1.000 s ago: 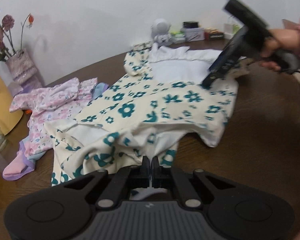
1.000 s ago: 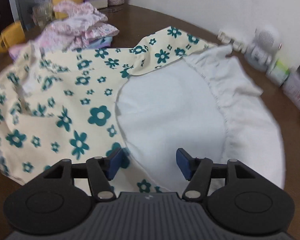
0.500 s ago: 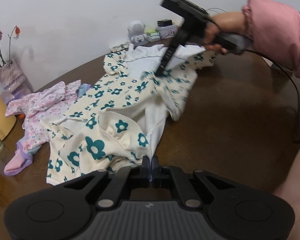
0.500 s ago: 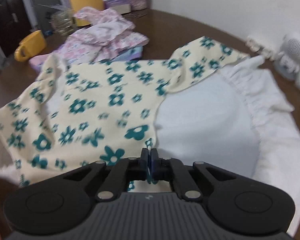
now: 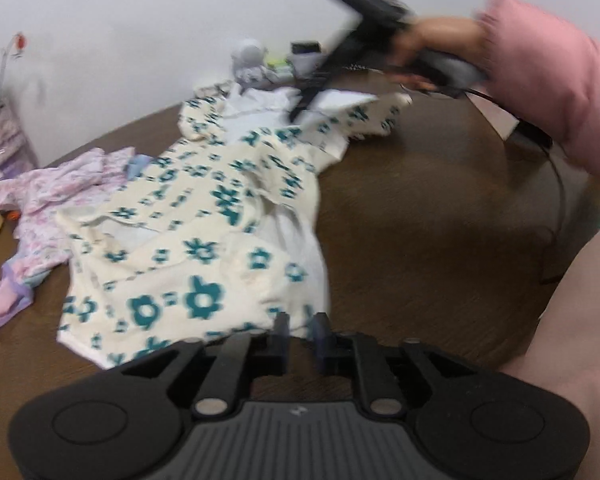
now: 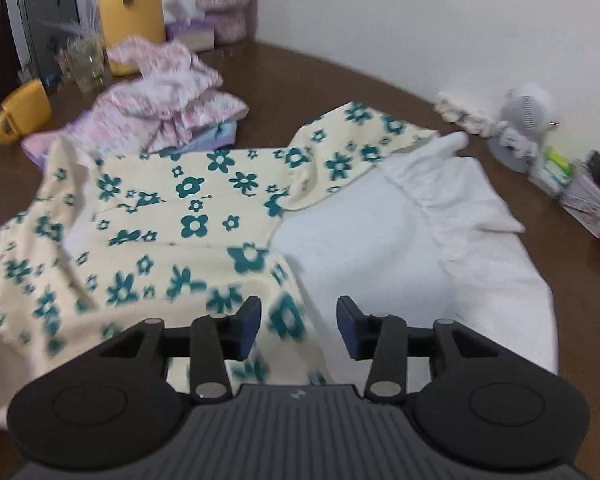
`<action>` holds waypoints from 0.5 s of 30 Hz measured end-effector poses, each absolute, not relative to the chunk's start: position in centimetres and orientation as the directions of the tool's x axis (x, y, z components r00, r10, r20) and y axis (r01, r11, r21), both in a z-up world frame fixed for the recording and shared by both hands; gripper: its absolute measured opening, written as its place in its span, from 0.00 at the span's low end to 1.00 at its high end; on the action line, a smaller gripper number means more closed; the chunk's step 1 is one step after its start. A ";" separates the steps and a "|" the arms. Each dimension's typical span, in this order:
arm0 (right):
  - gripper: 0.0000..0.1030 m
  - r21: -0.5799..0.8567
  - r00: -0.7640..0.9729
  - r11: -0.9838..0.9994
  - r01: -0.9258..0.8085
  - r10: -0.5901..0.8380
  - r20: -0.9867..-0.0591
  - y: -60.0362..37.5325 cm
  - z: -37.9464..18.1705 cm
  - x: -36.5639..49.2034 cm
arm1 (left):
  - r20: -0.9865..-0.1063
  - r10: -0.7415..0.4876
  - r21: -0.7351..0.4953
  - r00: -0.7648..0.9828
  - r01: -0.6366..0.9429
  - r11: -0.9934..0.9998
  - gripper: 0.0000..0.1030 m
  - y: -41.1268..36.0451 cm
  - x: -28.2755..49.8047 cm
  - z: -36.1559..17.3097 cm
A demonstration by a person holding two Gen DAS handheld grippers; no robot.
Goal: Fold clothes
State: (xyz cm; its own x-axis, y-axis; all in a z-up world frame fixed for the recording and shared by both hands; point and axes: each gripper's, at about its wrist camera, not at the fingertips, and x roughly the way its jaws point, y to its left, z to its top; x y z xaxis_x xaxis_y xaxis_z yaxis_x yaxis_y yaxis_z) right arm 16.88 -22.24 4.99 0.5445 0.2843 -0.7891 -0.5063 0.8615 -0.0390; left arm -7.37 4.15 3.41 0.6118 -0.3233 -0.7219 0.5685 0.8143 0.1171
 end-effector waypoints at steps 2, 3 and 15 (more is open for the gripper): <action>0.56 -0.070 0.557 0.863 -0.500 0.259 -0.789 -24.5 5.4 15.5 | -0.708 -0.287 0.144 0.645 0.529 0.836 0.41 5.4 -7.1 3.8; 0.61 -0.096 0.561 0.862 -0.497 0.235 -0.794 -25.6 5.3 14.8 | -0.707 -0.251 0.172 0.662 0.505 0.846 0.43 5.8 -6.9 3.8; 0.18 -0.144 0.563 0.878 -0.457 0.160 -0.811 -29.9 1.4 14.1 | -0.728 -0.075 0.428 0.682 0.536 0.728 0.40 4.8 -3.5 0.6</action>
State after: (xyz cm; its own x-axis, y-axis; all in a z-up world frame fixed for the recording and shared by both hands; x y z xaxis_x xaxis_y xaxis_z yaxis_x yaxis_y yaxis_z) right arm 14.07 -29.87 1.43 0.5631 0.1604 -0.8107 -0.4570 0.8777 -0.1438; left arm -3.48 4.77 0.58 0.6820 -0.0745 -0.7275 0.5358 0.7280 0.4277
